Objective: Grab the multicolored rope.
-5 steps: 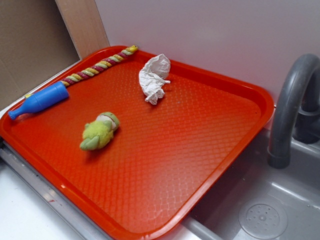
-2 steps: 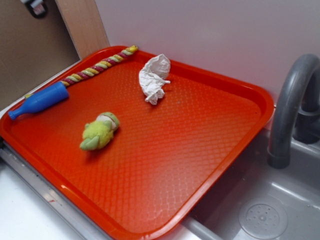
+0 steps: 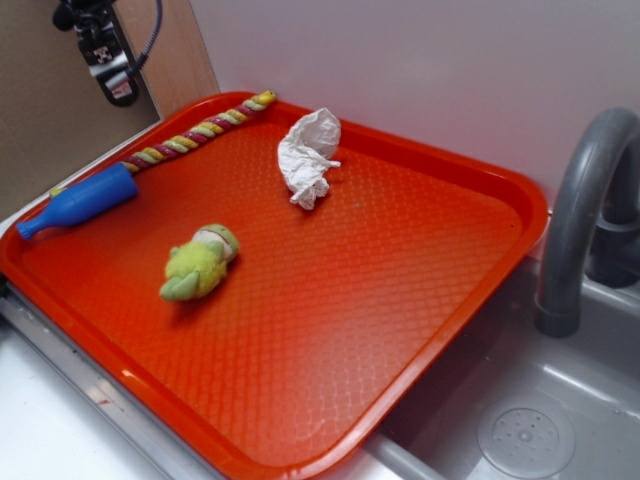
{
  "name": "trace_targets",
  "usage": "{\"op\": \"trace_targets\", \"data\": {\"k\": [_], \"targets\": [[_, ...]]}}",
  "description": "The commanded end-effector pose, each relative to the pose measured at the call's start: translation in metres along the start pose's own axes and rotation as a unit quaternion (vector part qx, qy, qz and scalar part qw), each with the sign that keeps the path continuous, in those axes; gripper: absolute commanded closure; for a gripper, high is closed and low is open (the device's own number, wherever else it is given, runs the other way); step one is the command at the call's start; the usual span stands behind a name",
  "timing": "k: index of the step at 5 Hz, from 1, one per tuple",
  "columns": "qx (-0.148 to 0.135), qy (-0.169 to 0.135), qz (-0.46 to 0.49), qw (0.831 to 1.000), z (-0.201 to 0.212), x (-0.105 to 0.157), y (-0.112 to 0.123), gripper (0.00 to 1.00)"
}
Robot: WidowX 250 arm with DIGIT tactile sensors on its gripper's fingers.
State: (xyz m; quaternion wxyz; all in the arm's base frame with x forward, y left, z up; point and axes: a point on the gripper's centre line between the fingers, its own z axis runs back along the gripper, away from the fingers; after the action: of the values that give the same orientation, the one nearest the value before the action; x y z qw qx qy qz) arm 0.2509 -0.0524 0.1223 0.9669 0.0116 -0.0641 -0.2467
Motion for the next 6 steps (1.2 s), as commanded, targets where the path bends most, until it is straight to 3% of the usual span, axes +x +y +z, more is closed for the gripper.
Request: {"op": "trace_targets", "data": {"k": [1,3,4,5,6], "targets": [[-0.023,0.018,0.042,0.999,-0.031,0.014,0.018,0.00],[-0.044,0.041,0.038,0.997,-0.069,0.034,0.017,0.00],[-0.045,0.084,0.009,0.995,-0.097,0.043,0.000,0.00],[-0.066,0.092,0.019,0.993,-0.111,0.047,-0.002,0.00],[-0.047,0.126,0.008,0.991,-0.117,0.047,-0.006,1.00]]}}
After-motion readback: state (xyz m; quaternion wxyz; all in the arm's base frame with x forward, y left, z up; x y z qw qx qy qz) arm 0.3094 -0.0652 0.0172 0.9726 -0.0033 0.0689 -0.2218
